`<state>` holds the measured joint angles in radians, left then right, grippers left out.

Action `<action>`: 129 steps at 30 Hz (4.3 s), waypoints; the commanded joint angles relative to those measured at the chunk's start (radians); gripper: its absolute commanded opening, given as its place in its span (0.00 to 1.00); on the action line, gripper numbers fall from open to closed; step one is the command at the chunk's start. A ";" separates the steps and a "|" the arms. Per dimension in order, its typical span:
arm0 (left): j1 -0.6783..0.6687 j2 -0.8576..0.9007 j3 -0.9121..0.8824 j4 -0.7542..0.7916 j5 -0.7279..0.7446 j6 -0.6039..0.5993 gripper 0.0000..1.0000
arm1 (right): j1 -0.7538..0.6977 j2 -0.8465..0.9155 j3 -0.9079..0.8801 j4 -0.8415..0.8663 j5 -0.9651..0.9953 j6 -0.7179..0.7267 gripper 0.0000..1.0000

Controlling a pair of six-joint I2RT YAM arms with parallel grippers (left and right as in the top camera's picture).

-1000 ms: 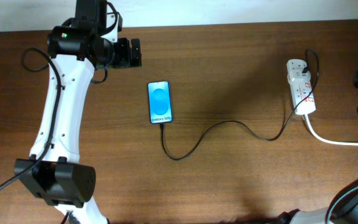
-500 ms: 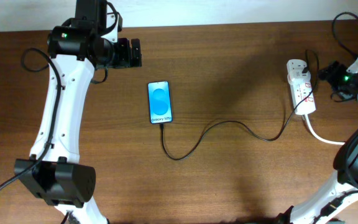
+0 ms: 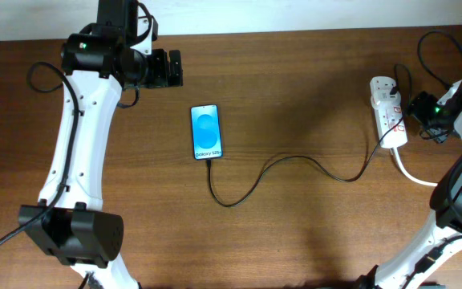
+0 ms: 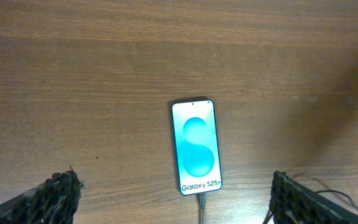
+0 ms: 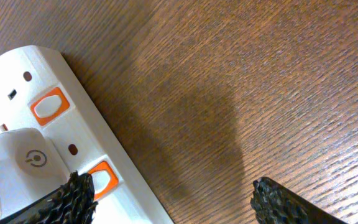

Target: Plug charger to phone and switch on socket

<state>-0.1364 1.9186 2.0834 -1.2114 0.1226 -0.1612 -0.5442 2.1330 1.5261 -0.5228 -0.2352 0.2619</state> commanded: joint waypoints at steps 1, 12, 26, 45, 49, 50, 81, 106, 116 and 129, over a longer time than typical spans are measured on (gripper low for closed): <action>0.006 -0.008 0.003 0.002 -0.005 0.002 0.99 | 0.027 0.019 0.017 0.010 0.022 -0.023 0.83; 0.006 -0.008 0.003 0.002 -0.005 0.002 1.00 | 0.040 0.053 0.017 0.013 0.037 -0.023 0.83; 0.006 -0.008 0.003 0.002 -0.005 0.002 0.99 | 0.090 0.053 0.017 -0.052 0.031 -0.049 0.83; 0.006 -0.008 0.003 0.002 -0.005 0.002 0.99 | 0.039 0.053 0.018 0.004 0.006 -0.011 0.84; 0.006 -0.008 0.003 0.002 -0.005 0.002 1.00 | 0.040 0.052 0.019 -0.020 0.000 -0.012 0.84; 0.006 -0.008 0.003 0.002 -0.005 0.002 1.00 | 0.040 0.052 0.019 -0.025 0.000 -0.015 0.84; 0.006 -0.008 0.003 0.002 -0.005 0.002 1.00 | 0.237 -0.430 0.770 -0.876 -0.191 -0.240 0.95; 0.006 -0.008 0.003 0.002 -0.005 0.002 0.99 | 0.652 -0.857 0.506 -0.900 -0.014 -0.464 0.98; 0.006 -0.008 0.003 0.002 -0.005 0.002 1.00 | 0.651 -1.604 -0.666 0.032 -0.063 -0.463 0.98; 0.006 -0.008 0.003 0.002 -0.005 0.002 1.00 | 0.650 -2.005 -1.362 0.692 0.117 -0.272 0.99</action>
<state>-0.1364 1.9186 2.0834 -1.2114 0.1223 -0.1612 0.1001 0.1604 0.1902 0.1612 -0.1757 -0.0246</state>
